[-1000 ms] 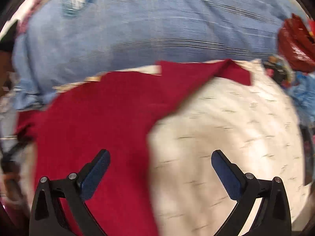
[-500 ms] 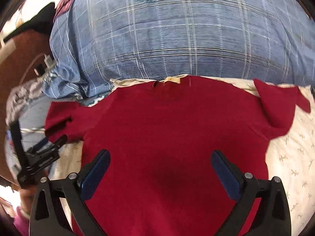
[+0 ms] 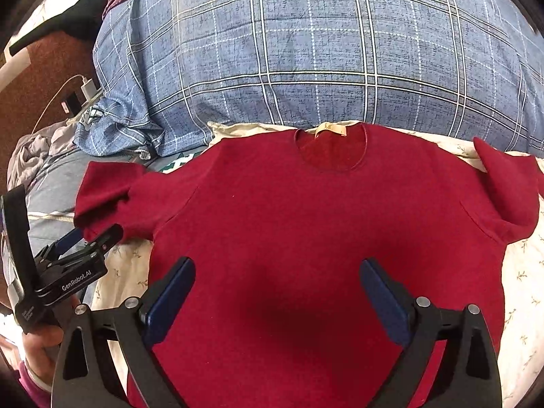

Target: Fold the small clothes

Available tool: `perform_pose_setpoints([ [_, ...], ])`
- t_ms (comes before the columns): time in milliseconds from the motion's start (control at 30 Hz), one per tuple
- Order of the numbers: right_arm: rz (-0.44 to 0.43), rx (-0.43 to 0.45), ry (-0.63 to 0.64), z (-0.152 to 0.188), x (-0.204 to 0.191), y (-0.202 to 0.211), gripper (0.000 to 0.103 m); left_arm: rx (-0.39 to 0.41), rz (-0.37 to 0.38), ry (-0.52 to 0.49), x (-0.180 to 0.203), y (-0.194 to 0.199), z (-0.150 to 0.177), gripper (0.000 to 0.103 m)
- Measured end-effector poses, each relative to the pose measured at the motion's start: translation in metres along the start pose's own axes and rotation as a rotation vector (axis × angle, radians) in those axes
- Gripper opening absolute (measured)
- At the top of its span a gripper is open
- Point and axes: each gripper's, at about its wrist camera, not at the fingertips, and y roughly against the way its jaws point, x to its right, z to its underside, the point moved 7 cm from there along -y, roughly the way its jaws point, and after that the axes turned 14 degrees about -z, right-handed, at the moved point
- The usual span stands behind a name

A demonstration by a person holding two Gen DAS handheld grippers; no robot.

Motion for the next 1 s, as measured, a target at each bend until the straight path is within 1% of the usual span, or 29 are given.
perform_pose_setpoints([
  [233,0.012,-0.004,0.01,0.003,0.001,-0.005,0.098,-0.007,-0.003,-0.003,0.002,-0.002,0.0,0.103],
  [533,0.091,0.009,0.015,0.003,0.014,-0.004,0.099,-0.006,0.009,-0.015,0.009,-0.001,0.001,0.103],
  [733,0.143,0.012,0.007,0.004,0.026,-0.001,0.099,0.006,0.069,-0.014,0.021,0.008,0.0,0.103],
  [833,0.158,0.015,-0.011,0.007,0.032,0.002,0.099,0.003,0.092,-0.037,0.032,0.013,0.002,0.103],
  [1000,0.192,0.011,-0.03,0.009,0.044,0.006,0.099,0.009,0.159,-0.071,0.054,0.026,0.005,0.103],
])
